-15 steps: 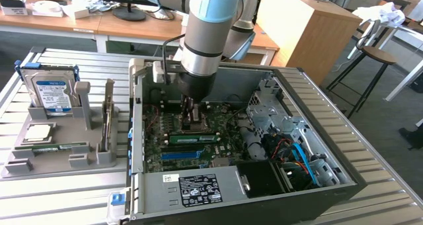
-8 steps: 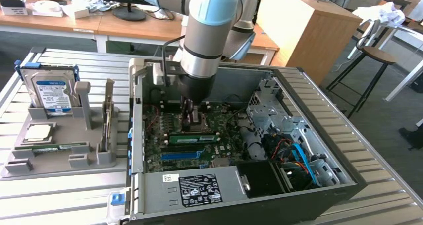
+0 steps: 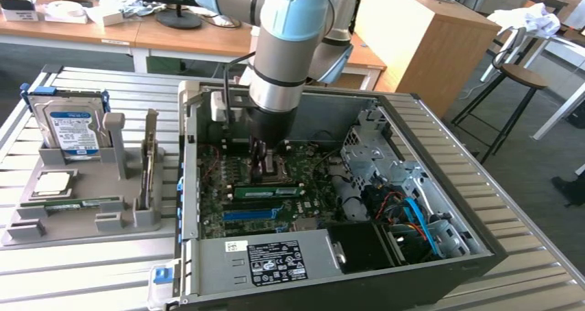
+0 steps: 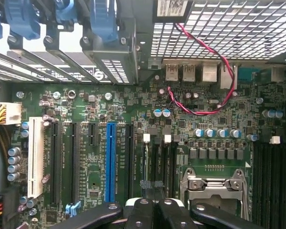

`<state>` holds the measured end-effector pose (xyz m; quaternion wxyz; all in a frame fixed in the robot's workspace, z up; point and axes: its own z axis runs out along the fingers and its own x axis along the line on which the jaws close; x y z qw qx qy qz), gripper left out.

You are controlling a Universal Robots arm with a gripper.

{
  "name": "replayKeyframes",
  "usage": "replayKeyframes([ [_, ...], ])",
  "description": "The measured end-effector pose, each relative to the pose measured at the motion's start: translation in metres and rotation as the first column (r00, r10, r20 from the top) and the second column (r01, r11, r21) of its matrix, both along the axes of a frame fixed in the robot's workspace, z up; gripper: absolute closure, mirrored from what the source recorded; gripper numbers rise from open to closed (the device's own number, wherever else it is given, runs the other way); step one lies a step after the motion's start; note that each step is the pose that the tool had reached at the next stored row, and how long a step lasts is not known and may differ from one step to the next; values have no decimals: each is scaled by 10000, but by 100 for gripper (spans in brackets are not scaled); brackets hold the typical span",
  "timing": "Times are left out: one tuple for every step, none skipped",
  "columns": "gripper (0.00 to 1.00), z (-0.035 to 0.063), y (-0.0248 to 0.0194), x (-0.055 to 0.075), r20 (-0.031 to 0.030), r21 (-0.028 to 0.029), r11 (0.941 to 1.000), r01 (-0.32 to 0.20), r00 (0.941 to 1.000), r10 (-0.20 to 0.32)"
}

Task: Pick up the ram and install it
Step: 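Press down the ram until it locks into place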

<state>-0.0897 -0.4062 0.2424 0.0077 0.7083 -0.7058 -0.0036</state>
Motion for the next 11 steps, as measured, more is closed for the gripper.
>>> replayKeyframes([
  [90, -9, 0, 0, 0, 1, 10000, 0, 10000, 0],
  [90, -16, 0, 0, 0, 1, 10000, 0, 10000, 0],
  [90, -23, -1, 0, 0, 1, 10000, 0, 10000, 0],
  [90, -30, -1, 0, -1, 1, 10000, 0, 10000, 0],
  [90, -37, -1, 0, 0, 0, 10000, 0, 10000, 0],
  [90, -43, -1, 0, 0, 1, 10000, 0, 10000, 0],
  [90, -47, -1, 0, 0, 1, 10000, -1, 10000, 1],
  [90, -47, -1, 0, -1, 0, 10000, -1, 10000, 1],
  [90, -47, -1, 0, -1, 0, 10000, 0, 10000, 0],
  [90, -47, -1, 0, -1, 0, 10000, 0, 10000, 0],
  [90, -47, -3, 0, 0, 0, 10000, -1, 10000, 1],
])
